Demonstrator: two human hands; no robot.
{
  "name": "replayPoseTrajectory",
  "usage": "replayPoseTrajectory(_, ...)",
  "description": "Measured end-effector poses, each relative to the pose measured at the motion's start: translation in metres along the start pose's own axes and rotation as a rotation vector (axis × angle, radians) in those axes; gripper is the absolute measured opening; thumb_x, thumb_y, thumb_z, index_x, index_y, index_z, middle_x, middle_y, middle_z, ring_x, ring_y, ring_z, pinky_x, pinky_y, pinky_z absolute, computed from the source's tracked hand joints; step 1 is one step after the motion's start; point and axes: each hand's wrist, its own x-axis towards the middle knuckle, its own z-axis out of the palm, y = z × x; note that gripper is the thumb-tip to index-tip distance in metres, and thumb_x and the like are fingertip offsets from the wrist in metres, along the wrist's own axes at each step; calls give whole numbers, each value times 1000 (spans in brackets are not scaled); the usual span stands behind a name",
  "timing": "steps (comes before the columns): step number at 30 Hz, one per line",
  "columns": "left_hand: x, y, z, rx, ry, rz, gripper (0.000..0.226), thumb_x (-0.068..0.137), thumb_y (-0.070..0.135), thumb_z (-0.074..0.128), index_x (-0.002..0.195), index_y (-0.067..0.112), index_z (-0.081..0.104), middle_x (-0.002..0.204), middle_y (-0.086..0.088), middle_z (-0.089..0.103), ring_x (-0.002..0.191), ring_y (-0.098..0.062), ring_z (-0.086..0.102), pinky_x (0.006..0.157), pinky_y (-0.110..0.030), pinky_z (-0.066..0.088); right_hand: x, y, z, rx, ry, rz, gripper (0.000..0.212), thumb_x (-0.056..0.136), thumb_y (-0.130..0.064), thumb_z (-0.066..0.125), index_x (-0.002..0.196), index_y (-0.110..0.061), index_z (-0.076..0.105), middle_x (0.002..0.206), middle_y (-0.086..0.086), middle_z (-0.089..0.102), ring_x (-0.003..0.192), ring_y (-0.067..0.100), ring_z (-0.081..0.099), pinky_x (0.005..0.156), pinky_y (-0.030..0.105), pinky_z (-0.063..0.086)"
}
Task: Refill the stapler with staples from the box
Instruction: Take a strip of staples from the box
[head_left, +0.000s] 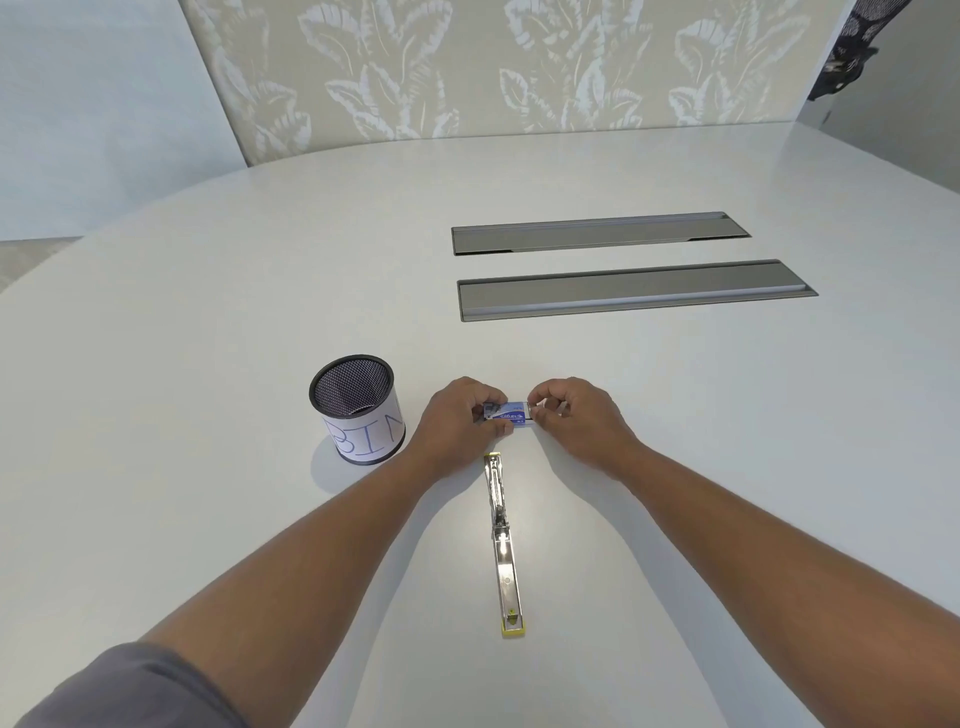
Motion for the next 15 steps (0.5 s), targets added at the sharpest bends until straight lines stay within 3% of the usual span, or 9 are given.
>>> replayPoseTrajectory(6, 0, -1, 0, -7, 6, 11, 27, 80, 15, 82, 106, 15, 76, 92, 8, 56, 75, -1, 51, 70, -12, 37, 6, -8, -7, -15, -52, 54, 9, 91, -21, 67, 93, -27, 74, 85, -8, 66, 73, 13, 55, 78, 39, 52)
replayPoseTrajectory(11, 0, -1, 0, -4, 6, 14, 27, 80, 16, 82, 106, 15, 76, 93, 7, 56, 75, -1, 51, 70, -13, 37, 11, -14, -13, -59, -95, 24, 2, 90, -21, 72, 91, -21, 73, 86, -2, 67, 74, 16, 57, 61, 25, 42)
replayPoseTrajectory(15, 0, -1, 0, -8, 10, 7, 29, 79, 16, 82, 107, 16, 75, 90, 11, 54, 74, 1, 51, 68, -8, 35, 14, -16, -12, -94, -104, 27, 6, 89, -21, 74, 89, -24, 69, 96, 0, 66, 81, 16, 56, 65, 28, 42)
